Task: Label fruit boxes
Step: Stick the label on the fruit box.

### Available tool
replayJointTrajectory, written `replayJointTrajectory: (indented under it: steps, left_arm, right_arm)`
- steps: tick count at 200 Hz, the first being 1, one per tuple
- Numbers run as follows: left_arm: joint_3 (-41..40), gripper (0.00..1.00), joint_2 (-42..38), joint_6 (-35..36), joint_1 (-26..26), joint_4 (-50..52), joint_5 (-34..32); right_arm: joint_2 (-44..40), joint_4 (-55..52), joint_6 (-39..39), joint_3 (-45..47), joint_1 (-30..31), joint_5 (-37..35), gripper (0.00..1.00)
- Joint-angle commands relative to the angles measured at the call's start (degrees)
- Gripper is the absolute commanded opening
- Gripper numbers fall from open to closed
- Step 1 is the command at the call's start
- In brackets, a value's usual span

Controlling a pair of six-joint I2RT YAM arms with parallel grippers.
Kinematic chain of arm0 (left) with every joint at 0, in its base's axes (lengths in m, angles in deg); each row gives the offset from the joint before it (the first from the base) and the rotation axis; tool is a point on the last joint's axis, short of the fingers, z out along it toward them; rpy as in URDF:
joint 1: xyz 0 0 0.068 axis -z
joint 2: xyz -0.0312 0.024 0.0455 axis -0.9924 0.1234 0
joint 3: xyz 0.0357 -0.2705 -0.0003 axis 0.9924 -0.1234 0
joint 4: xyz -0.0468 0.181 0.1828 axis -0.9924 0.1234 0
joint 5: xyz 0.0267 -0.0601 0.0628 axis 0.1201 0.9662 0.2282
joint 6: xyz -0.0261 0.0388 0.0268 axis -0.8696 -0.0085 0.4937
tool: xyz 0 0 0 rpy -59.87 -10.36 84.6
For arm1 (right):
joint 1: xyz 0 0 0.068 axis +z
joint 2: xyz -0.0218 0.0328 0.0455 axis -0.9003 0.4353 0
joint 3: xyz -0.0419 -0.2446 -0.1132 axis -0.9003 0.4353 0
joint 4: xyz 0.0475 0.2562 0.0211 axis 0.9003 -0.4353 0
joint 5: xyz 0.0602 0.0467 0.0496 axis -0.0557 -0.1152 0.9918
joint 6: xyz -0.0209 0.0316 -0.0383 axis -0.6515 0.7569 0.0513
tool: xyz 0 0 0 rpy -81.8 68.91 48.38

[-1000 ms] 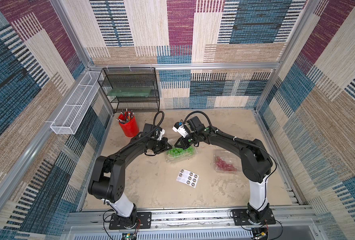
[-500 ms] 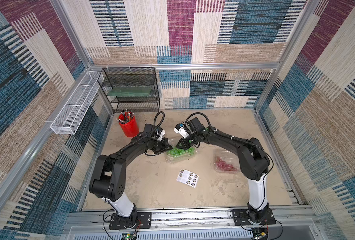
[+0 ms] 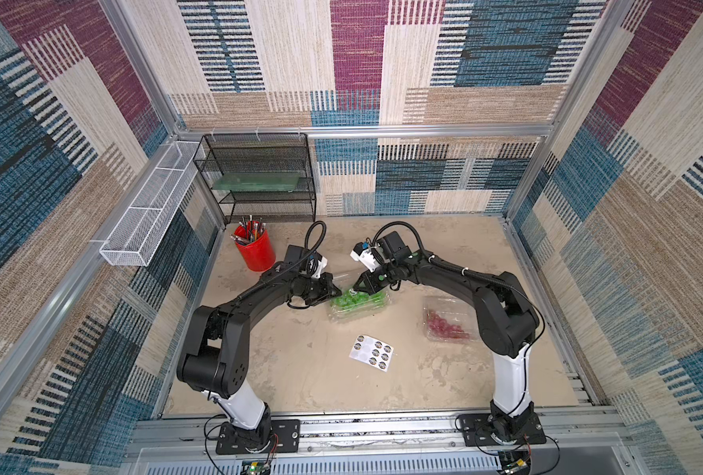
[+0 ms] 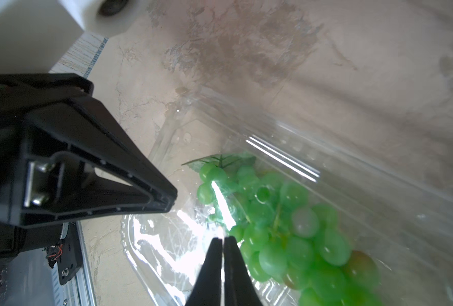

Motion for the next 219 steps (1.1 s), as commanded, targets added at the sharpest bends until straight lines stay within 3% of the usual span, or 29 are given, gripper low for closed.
replayJointTrajectory:
  steps: [1, 56, 131, 219]
  left_arm:
    - [0.1, 0.00, 0.1, 1.9, 0.0, 0.3, -1.0]
    - [0.3, 0.00, -0.3, 2.1, 0.0, 0.5, -0.8]
    - [0.2, 0.00, -0.3, 1.9, 0.1, 0.3, -0.6]
    - [0.2, 0.00, -0.8, 2.0, 0.0, 0.4, -0.7]
  right_arm:
    - [-1.4, -2.3, -0.1, 0.8, -0.6, -3.0, 0.11]
    - [-5.6, -0.9, -1.5, -0.2, 1.7, -1.8, 0.12]
    - [-0.2, -1.8, -1.7, -2.8, 3.8, -0.9, 0.12]
    - [-1.3, -3.5, -1.5, -0.3, 0.4, -5.0, 0.12]
